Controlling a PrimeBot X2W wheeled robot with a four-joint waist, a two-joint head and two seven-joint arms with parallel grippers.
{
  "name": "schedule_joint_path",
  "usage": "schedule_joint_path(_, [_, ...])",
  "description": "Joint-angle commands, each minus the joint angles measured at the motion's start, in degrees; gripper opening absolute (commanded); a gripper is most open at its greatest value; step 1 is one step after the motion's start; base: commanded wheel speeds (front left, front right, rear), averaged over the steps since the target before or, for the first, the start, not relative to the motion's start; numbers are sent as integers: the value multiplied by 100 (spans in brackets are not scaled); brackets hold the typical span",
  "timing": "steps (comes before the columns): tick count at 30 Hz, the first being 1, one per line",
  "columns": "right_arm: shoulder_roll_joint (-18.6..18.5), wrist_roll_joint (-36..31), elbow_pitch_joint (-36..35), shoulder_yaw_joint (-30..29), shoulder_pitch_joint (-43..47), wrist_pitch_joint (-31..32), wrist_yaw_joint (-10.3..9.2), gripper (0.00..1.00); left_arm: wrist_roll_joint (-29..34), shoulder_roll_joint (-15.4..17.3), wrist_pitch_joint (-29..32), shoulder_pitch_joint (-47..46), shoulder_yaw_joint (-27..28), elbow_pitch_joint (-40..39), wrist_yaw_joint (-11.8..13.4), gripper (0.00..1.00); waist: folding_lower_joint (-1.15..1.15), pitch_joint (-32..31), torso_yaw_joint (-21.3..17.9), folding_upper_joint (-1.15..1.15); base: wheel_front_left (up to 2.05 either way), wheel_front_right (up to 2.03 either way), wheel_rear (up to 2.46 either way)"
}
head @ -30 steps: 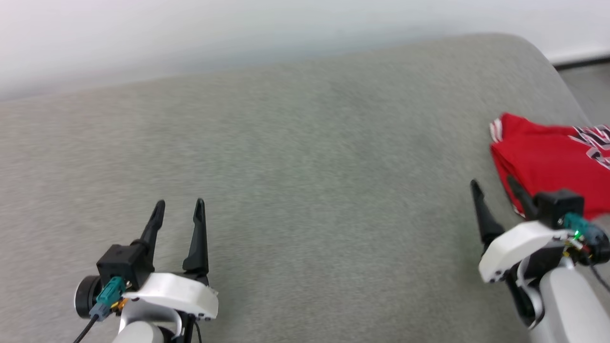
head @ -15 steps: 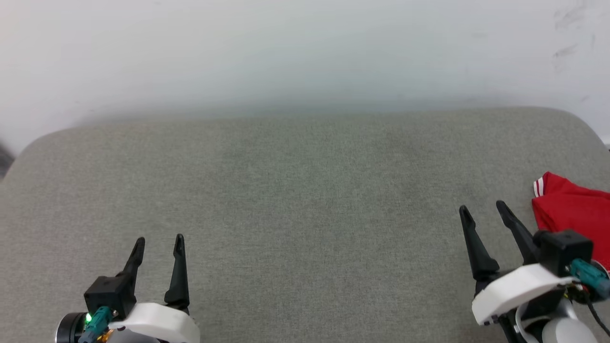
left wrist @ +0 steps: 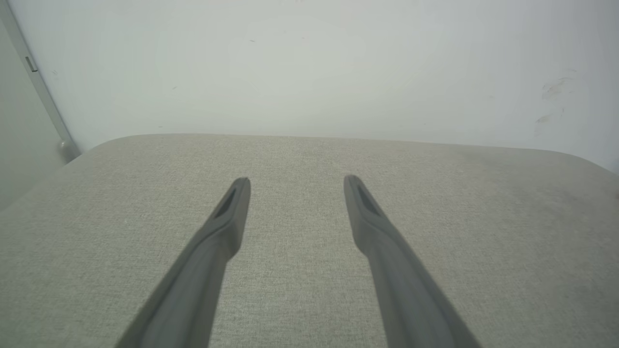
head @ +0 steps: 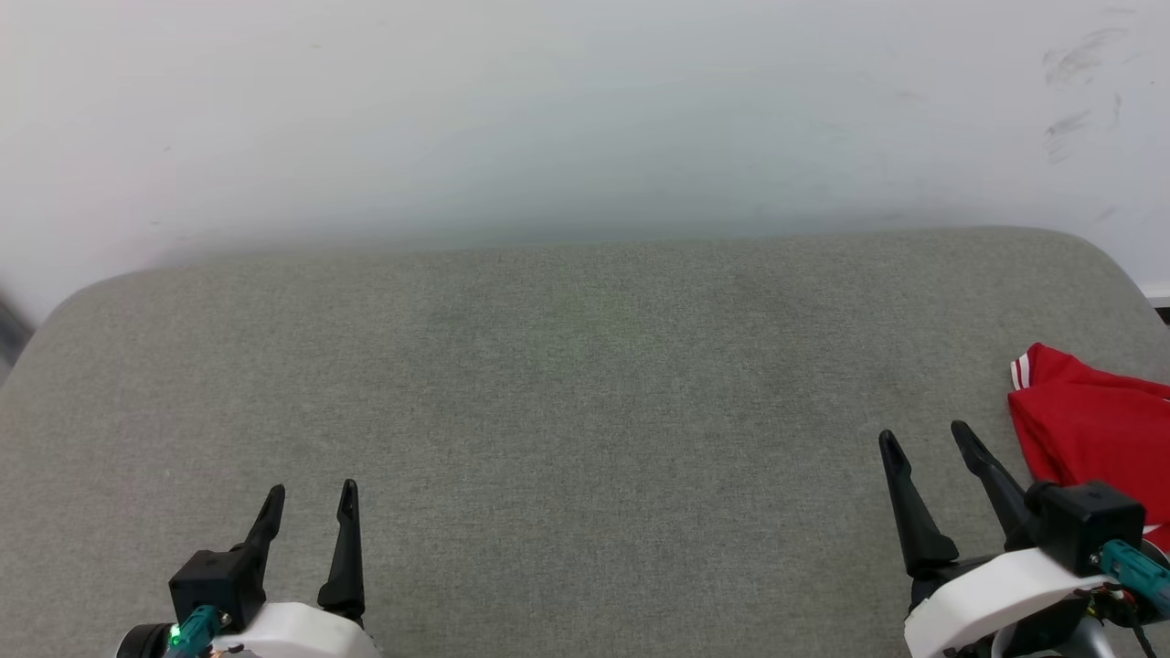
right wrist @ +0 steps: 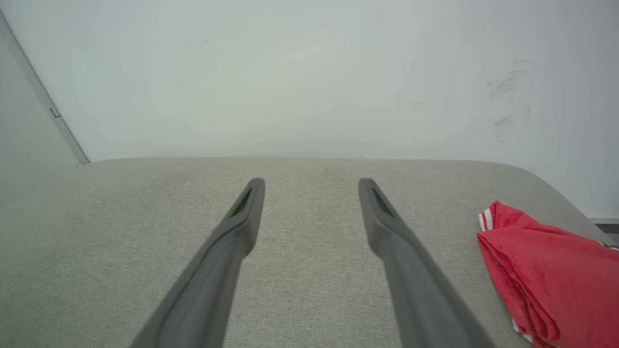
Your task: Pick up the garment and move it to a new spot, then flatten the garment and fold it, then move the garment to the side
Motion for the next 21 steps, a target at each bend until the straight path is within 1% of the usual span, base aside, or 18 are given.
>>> schedule_joint_path(1, [31, -18, -57, 5, 98, 4, -2, 100, -14, -13, -24, 4, 17, 11, 3, 100, 1, -1, -3, 0, 0, 0, 0])
schedule_joint_path(12, [68, -14, -115, -6, 99, 23, -2, 100, -50, -7, -41, -32, 34, 50, -30, 100, 1, 18, -16, 0, 0, 0, 0])
schedule_joint_path(13, [49, -25, -74, -1, 54, 23, 0, 0, -43, -8, -21, 6, 15, 58, -24, 0, 1, 18, -17, 0, 0, 0, 0])
schedule_joint_path(15, [50, 1, 21, 8, 85, 17, 0, 0, -68, -70, -13, 44, -9, 131, -34, 0, 1, 20, -16, 0, 0, 0, 0])
schedule_joint_path(21, [30, 744, 150, -21, 20, 8, 0, 0, -578, -232, 146, -2, 211, 164, -212, 0, 1, 32, -1, 0, 0, 0, 0])
